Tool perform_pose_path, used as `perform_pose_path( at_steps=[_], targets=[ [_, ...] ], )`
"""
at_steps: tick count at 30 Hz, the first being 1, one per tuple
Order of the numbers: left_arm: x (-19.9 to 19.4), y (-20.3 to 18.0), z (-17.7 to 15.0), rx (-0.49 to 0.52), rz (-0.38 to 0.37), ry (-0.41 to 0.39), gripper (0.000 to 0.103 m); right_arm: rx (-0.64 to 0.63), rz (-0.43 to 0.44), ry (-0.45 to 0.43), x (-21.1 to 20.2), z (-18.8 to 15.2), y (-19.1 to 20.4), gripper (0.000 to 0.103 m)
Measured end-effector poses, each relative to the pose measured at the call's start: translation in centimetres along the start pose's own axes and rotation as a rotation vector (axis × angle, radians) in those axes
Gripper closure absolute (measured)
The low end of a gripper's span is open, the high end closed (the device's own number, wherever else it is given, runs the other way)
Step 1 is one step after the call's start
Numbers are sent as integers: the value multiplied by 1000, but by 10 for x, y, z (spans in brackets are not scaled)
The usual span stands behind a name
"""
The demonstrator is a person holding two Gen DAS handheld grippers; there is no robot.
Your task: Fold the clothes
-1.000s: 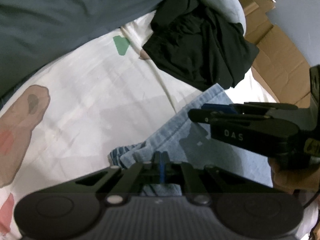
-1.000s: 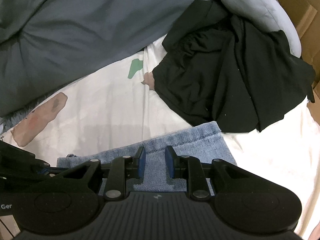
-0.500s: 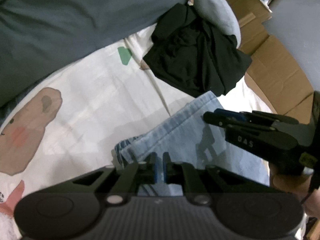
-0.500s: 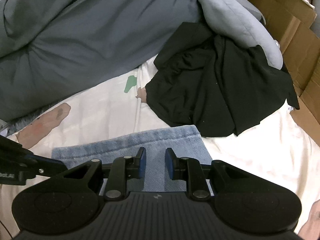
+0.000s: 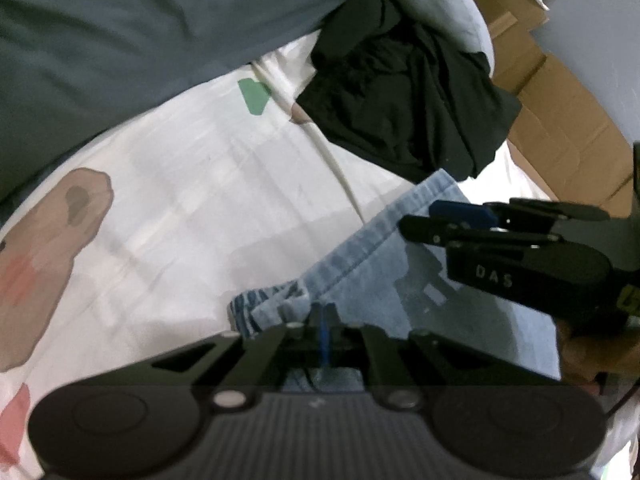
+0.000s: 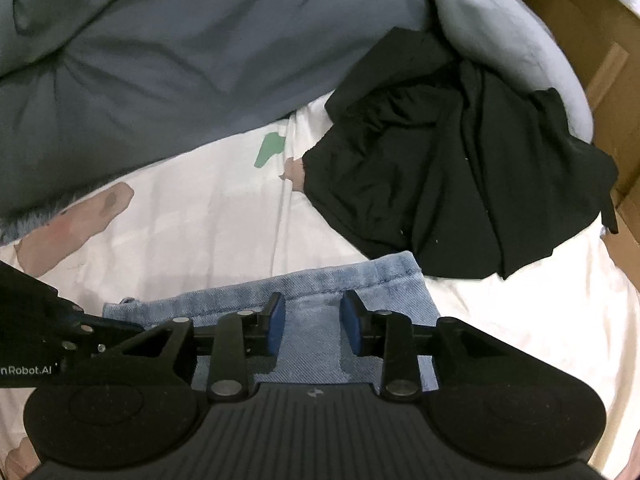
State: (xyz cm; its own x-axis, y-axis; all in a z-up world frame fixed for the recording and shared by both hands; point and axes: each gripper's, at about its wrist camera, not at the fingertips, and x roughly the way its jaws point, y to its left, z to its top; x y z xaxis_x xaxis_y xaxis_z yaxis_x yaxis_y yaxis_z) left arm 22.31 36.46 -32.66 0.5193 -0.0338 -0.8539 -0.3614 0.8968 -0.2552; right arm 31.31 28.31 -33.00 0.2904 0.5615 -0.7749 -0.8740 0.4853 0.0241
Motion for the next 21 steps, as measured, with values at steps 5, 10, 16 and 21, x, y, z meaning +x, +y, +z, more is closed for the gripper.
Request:
perform_pose_path(
  at_steps=[5,10,16,21],
  targets=[
    [-26,-17,4,41,20,-32,94,6,31,-25,-23,4,-4,73],
    [-45,-30,-3,75,-20,-74,78,-21,21,-101,-55,-14,6,72],
    [-28,-32,-14,78,-1,-31,81,-39,6,-67,-52,-39,16,72],
    [-14,-25,-16,111,31,-19,96,-30,-1,-57,-37,-46,14,71]
  ],
)
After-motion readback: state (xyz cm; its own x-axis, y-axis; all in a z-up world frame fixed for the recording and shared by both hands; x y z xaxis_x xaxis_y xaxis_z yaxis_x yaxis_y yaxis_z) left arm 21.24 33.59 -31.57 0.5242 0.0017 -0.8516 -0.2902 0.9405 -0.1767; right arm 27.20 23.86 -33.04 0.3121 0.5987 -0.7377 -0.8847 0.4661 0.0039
